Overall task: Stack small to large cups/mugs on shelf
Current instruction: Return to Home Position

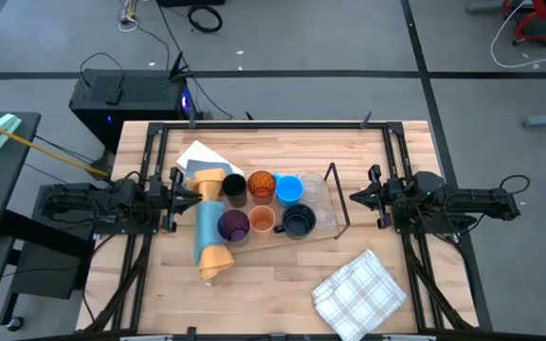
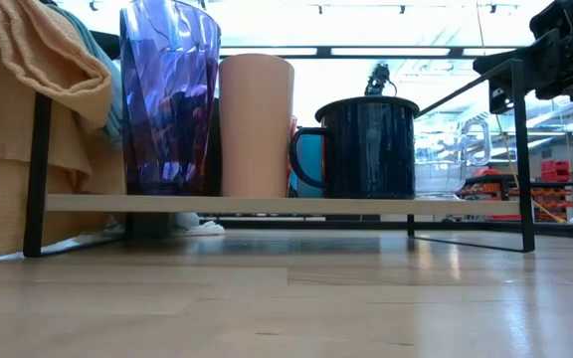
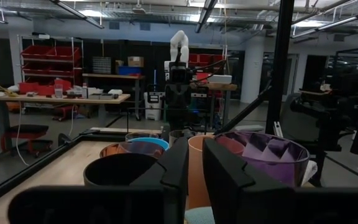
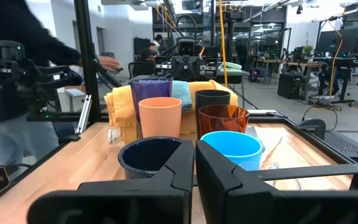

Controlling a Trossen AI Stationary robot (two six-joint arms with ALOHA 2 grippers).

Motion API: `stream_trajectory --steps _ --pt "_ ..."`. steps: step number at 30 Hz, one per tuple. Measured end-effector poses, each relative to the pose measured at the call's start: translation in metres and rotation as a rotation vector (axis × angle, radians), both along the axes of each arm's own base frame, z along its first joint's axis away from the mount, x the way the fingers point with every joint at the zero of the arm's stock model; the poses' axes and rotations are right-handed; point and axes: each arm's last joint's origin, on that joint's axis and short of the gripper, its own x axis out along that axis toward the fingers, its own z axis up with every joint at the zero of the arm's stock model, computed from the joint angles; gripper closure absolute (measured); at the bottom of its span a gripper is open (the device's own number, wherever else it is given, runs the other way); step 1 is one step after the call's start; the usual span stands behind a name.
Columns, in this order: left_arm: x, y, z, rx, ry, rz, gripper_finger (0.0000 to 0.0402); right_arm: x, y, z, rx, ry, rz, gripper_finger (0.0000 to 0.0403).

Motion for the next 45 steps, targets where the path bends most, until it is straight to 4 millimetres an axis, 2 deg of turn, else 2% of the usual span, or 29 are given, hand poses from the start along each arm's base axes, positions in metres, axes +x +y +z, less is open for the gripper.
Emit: stream_trajectory --steps 10,45 --pt "0.0000 0.0000 0.0000 0.001 0.000 0.000 0.0338 0.0000 0.0000 0.0000 0.000 0.000 0.000 0.0378" --pt "0.0000 0.0000 0.0000 0.000 0.000 0.000 0.0348 0.0000 0.0000 -0.0001 0.000 0.000 0.000 0.0378"
